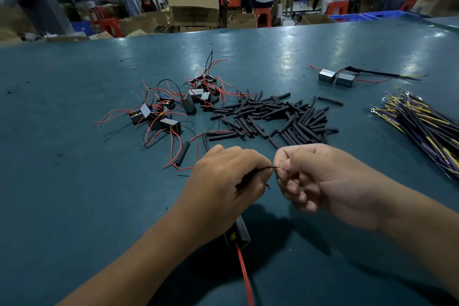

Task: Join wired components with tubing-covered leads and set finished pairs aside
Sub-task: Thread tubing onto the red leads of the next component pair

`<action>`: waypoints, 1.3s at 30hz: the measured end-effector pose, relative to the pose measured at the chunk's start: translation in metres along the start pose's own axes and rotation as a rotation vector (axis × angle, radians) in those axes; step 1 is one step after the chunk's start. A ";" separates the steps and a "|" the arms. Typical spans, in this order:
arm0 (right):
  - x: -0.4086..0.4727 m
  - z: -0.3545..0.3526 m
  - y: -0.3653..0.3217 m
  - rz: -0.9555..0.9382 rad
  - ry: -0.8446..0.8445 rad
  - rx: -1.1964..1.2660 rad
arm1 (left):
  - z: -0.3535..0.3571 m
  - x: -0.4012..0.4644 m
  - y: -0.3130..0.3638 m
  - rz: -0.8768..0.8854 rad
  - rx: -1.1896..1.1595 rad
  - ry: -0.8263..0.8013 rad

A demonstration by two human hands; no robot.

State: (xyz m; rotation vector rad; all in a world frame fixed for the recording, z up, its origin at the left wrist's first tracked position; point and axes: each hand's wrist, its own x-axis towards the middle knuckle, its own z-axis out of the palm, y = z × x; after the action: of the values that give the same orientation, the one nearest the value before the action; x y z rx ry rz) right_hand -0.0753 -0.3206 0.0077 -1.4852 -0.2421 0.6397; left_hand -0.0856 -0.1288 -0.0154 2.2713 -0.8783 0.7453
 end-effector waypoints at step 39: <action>-0.015 0.003 0.005 -0.109 0.382 -1.641 | -0.012 -0.002 -0.037 -0.245 0.118 -0.530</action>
State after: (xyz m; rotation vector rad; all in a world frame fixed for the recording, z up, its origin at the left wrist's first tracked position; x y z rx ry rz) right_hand -0.0904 -0.3261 0.0062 -3.0691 -0.6119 -0.1065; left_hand -0.0635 -0.0971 -0.0201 2.6728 -0.7714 0.0809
